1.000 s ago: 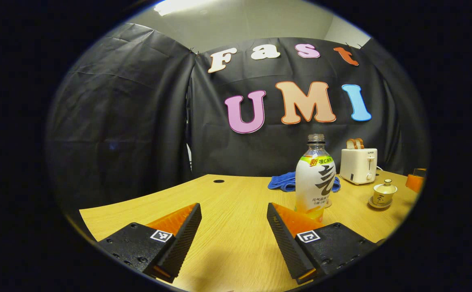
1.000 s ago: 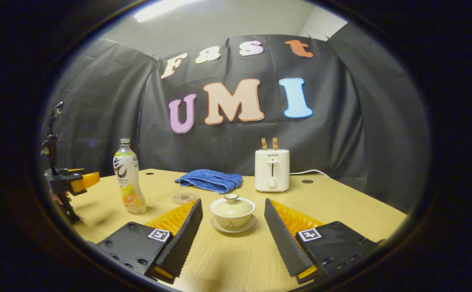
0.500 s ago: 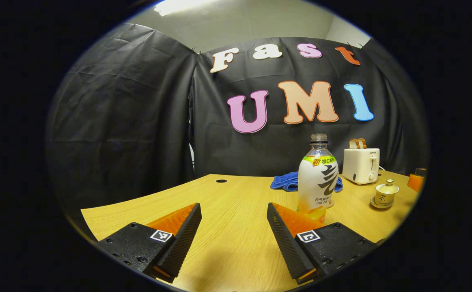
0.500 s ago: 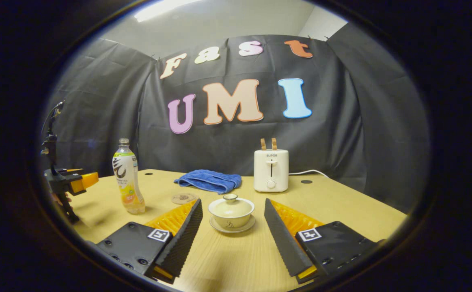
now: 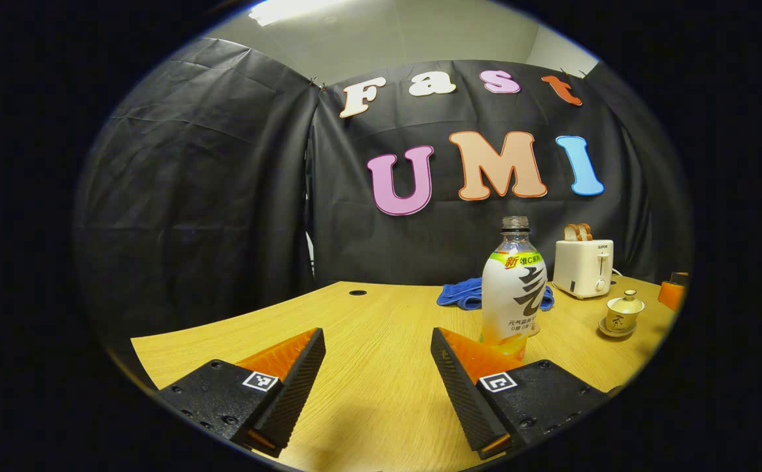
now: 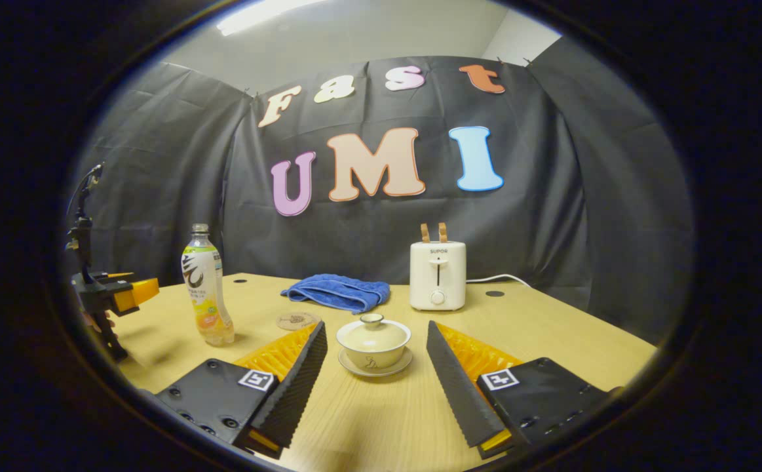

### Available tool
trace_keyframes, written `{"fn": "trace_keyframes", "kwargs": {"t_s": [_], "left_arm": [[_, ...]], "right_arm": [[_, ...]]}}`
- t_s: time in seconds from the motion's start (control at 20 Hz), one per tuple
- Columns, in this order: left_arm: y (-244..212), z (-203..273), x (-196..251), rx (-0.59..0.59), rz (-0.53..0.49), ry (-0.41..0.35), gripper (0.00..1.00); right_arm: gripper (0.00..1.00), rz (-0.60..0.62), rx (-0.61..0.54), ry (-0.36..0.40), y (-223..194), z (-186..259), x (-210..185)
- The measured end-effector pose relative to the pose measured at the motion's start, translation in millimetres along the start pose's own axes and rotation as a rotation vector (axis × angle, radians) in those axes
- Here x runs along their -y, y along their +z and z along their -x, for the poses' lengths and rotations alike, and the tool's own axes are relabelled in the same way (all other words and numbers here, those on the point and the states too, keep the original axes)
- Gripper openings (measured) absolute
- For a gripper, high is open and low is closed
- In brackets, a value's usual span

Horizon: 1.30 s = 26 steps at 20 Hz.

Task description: Open the teacup lid with one hand, grasp the water bottle and pour water into the teacup with the other hand; after pouring, place the water bottle on the coaster and then close the teacup lid.

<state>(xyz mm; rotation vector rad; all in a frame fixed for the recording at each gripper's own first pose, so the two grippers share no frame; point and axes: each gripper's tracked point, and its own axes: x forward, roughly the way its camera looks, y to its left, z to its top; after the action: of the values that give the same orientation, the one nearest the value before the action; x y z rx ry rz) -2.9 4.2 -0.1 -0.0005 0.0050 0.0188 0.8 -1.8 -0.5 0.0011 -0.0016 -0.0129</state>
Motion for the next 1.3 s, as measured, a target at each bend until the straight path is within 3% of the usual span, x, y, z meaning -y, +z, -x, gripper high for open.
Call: {"fn": "trace_keyframes", "kwargs": {"t_s": [0.4,1.05,1.3], "left_arm": [[0,0,0,0.0,0.0,0.0,0.95],[0,0,1,0.001,0.001,-0.001,0.95],[0,0,1,0.001,0.001,-0.002,0.95]], "right_arm": [[1.0,-0.001,-0.004,0.029,-1,-10,-8],[1.0,0.003,-0.102,0.048,-16,-82,-16],[0.92,0.012,-0.175,0.058,-27,-100,-18]]}}
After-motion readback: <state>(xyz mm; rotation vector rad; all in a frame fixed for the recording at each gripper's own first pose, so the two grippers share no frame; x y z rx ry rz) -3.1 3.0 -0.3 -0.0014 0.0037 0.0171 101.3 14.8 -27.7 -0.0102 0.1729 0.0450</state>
